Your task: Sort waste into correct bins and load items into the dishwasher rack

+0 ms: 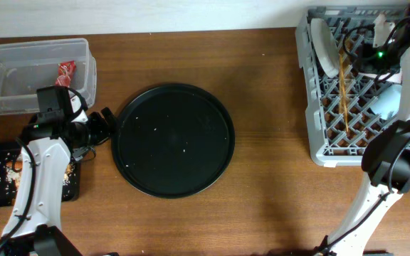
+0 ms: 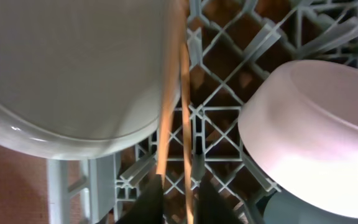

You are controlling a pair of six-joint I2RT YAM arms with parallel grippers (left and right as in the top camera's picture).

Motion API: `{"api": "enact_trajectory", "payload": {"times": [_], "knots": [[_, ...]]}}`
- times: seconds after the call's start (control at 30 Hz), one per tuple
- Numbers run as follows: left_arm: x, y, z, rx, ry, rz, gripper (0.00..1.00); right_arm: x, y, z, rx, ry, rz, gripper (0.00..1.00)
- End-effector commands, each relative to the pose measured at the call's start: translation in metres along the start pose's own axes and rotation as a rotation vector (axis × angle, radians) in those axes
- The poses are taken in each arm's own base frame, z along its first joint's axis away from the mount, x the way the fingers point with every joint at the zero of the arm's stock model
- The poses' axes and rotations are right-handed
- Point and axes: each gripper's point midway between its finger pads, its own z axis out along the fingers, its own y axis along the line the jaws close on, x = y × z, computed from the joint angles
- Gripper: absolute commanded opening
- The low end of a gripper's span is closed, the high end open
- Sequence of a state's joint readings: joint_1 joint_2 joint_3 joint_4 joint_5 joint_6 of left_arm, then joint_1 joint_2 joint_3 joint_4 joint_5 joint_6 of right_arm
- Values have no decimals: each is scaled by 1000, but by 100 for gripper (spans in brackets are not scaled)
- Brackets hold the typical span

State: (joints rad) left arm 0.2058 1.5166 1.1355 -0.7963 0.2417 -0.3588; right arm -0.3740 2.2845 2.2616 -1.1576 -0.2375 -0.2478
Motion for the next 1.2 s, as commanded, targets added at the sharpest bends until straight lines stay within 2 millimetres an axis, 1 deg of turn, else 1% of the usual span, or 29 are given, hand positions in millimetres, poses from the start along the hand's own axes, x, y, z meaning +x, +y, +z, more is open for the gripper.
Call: {"api": "enact_trajectory", "payload": {"times": [0.0, 0.03, 0.1, 0.17, 0.23, 0.27, 0.3, 0.4, 0.47, 0.5, 0.57, 0.6, 0.63, 0.73, 0.8, 0.87, 1.0, 1.1, 1.13, 1.17], "knots": [[0, 0, 1, -3, 2, 17, 99, -4, 10, -2, -12, -4, -22, 36], [0, 0, 1, -3, 2, 17, 99, -3, 11, -2, -13, -1, -23, 43], [0, 0, 1, -3, 2, 17, 99, -1, 12, -2, -15, 7, -7, 49], [0, 0, 1, -3, 2, 17, 99, 0, 14, -5, -17, 11, 57, 51], [0, 0, 1, -3, 2, 17, 99, -2, 17, -13, -24, 1, 118, 51], [0, 0, 1, -3, 2, 17, 99, -3, 21, -20, -37, -9, 141, 50], [0, 0, 1, -3, 2, 17, 99, -5, 28, -31, -63, -21, 170, 50], [0, 0, 1, -3, 2, 17, 99, 1, 62, -68, -203, -19, 202, 46], [0, 0, 1, -3, 2, 17, 99, 18, 83, -94, -275, 27, 222, 45], [0, 0, 1, -3, 2, 17, 99, 36, 93, -108, -288, 88, 241, 41], [0, 0, 1, -3, 2, 17, 99, 60, 106, -120, -302, 187, 263, 36], [0, 0, 1, -3, 2, 17, 99, 72, 114, -126, -313, 233, 248, 33], [0, 0, 1, -3, 2, 17, 99, 76, 120, -128, -312, 243, 232, 28], [0, 0, 1, -3, 2, 17, 99, 89, 139, -138, -324, 261, 209, 28], [0, 0, 1, -3, 2, 17, 99, 103, 157, -149, -338, 277, 182, 29], [0, 0, 1, -3, 2, 17, 99, 126, 170, -164, -317, 288, 140, 29], [0, 0, 1, -3, 2, 17, 99, 163, 186, -195, -305, 242, 83, 31], [0, 0, 1, -3, 2, 17, 99, 190, 192, -209, -297, 173, 45, 40], [0, 0, 1, -3, 2, 17, 99, 201, 192, -210, -289, 157, 35, 51], [0, 0, 1, -3, 2, 17, 99, 209, 191, -210, -281, 148, 32, 98]]}}
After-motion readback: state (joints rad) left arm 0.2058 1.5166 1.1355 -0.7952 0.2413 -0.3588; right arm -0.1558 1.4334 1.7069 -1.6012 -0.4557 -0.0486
